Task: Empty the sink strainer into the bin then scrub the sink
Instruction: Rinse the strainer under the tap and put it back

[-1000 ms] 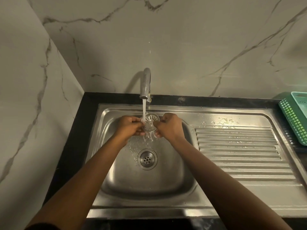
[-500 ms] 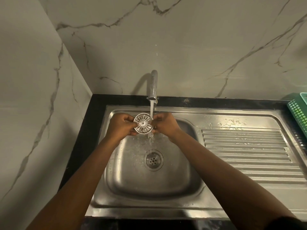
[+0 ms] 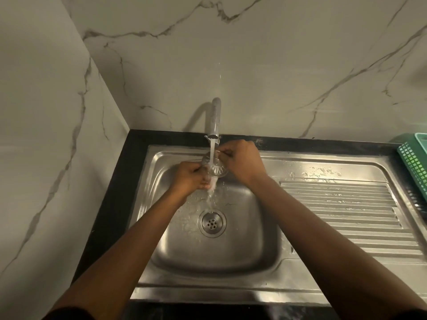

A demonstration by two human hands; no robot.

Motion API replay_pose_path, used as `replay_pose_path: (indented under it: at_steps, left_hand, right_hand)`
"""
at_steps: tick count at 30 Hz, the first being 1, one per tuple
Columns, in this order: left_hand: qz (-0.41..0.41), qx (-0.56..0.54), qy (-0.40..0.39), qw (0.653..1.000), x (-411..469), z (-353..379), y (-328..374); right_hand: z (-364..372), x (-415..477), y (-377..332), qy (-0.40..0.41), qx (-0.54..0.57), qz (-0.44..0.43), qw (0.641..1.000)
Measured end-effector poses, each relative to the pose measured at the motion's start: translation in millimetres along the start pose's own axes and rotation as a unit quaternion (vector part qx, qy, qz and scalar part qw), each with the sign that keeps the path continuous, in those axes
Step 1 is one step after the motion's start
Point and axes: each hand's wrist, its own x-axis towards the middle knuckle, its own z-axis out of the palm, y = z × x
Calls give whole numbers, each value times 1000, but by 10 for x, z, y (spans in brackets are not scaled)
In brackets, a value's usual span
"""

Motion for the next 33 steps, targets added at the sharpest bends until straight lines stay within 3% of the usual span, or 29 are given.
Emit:
replay_pose_path:
  at_steps: [7, 13, 20, 26, 33]
  left_hand:
    - [28, 17, -22, 999, -76, 59, 68]
    - [41, 51, -11, 998, -132, -136, 68]
    - [79, 44, 45, 995, -206, -361, 23]
    - [97, 89, 93, 987, -209, -298, 0]
    - [91, 34, 57, 994, -243, -71, 11]
  right_hand:
    - [-119, -73, 191, 7, 39, 53, 998]
    - [102, -216, 285, -53, 87, 100, 990]
    - [223, -45, 102, -88, 152, 74, 982]
    - [225, 50, 38, -73, 188, 58, 978]
    - [179, 20, 155, -20, 203, 48, 978]
